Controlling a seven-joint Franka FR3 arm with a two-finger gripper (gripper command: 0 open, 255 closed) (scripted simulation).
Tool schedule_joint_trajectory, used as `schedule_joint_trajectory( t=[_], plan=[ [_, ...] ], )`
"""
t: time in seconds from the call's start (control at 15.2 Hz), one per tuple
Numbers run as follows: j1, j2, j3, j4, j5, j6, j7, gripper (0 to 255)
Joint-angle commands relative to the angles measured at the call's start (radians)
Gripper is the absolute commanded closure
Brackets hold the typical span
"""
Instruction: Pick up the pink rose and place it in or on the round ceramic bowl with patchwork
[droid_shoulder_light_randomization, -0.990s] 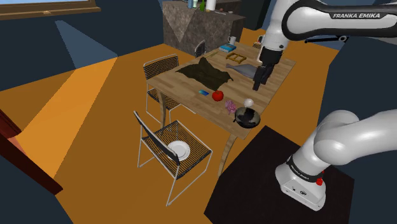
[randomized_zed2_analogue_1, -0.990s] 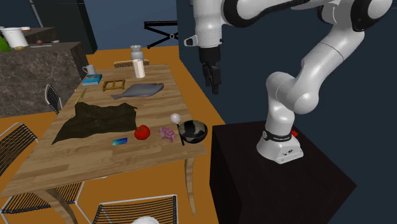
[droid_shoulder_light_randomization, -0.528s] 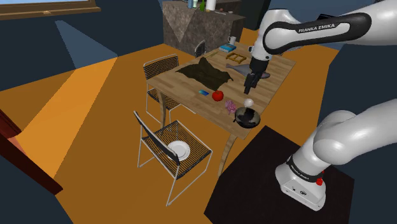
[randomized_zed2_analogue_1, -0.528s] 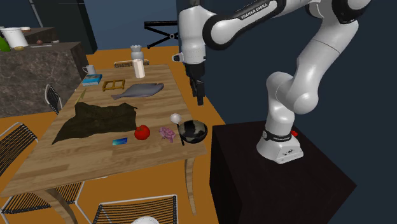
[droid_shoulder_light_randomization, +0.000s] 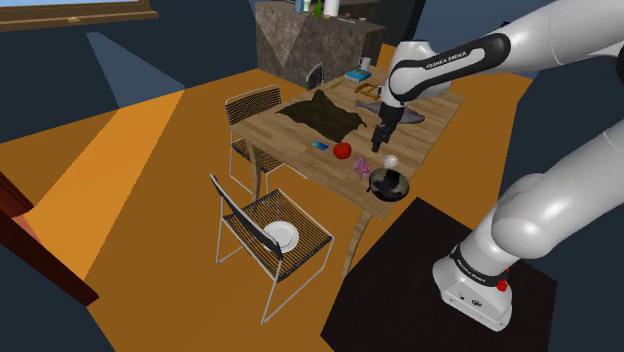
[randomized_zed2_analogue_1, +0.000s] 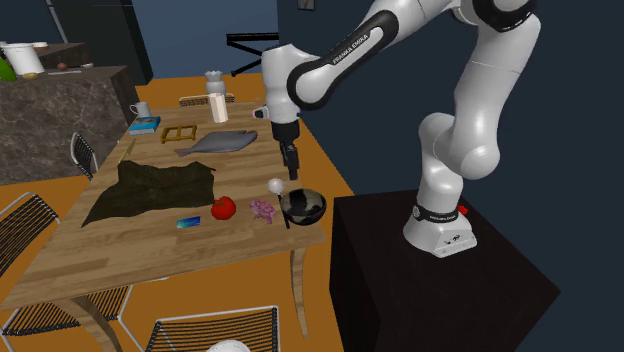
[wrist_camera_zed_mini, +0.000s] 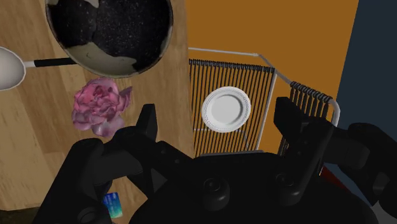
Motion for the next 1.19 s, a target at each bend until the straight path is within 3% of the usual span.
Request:
schedule_joint_trajectory(
  t=[0.0, 0.53, 1.12],
  plan=[
    [-0.003, 0.082, -0.02, 0.037, 0.014, 0.048, -0.043, 0],
    [-0.036, 0.4, -0.047, 0.214, 0.121, 0.191, -0.209, 0],
    [-0.131, 0.752, -0.005, 0.514, 0.225, 0.249, -0.349, 0]
  ],
)
